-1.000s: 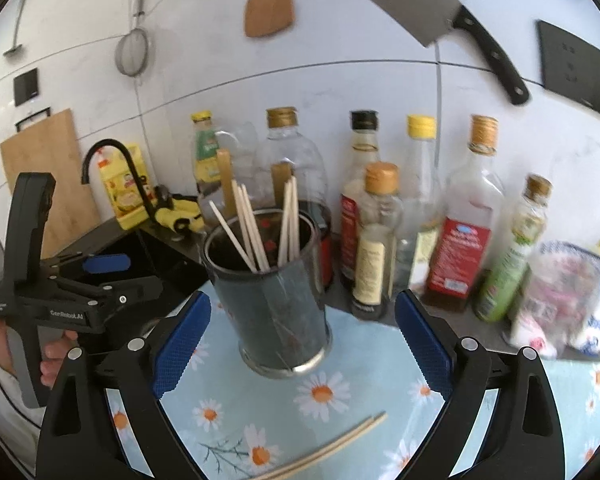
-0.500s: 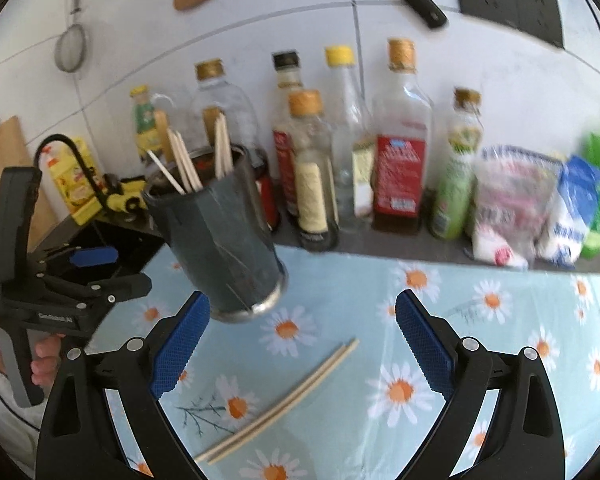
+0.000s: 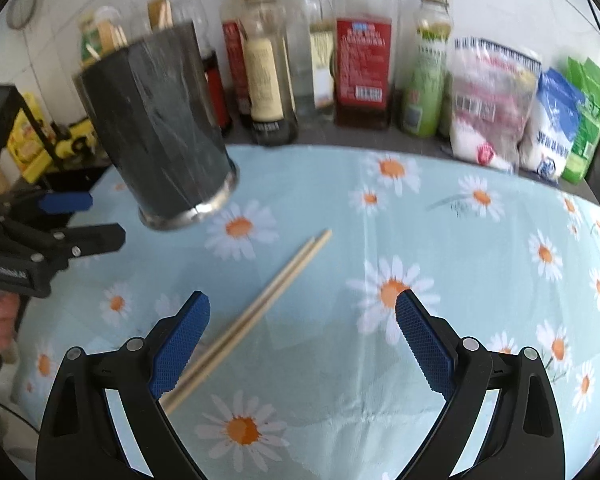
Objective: Organize utensils
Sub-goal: 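Move both open grippers back toward the two remaining chopsticks, then close the left gripper on one chopstick while the right gripper grasps the other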
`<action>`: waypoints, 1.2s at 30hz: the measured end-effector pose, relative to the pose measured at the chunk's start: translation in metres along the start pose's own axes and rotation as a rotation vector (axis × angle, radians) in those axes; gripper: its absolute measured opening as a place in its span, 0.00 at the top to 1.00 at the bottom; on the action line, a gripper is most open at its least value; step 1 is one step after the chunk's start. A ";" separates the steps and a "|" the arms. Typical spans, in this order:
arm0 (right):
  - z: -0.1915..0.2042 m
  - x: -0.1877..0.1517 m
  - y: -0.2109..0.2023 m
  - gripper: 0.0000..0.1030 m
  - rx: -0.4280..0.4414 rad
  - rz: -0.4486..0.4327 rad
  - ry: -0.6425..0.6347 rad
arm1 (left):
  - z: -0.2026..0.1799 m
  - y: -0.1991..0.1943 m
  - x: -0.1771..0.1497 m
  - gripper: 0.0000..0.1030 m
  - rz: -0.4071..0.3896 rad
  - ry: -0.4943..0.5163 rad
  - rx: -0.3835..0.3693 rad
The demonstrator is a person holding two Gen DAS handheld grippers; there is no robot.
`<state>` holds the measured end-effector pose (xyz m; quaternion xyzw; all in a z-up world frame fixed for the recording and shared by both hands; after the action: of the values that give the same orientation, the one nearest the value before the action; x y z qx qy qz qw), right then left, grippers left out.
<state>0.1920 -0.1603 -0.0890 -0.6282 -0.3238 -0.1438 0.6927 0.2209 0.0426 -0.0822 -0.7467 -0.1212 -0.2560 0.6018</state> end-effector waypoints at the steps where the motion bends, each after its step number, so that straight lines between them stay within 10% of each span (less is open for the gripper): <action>1: 0.001 -0.002 0.002 0.13 -0.005 0.009 0.002 | -0.001 0.003 0.000 0.06 0.011 0.002 -0.004; 36: -0.030 -0.033 0.016 0.10 -0.104 0.168 0.090 | -0.095 0.065 0.007 0.06 0.190 0.085 -0.041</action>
<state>0.1852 -0.1931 -0.1222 -0.6812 -0.2307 -0.1299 0.6825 0.2360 -0.0653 -0.1195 -0.7556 -0.0188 -0.2315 0.6125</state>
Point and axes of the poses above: each gripper's, at about its wrist camera, not at the fingertips, and y roughly the way its jaws point, z to its left, x to its top, the point moved 1 cm from there along y, roughly the way its jaws point, and after that the axes turned 4 degrees about -y, right-handed, at the moved point
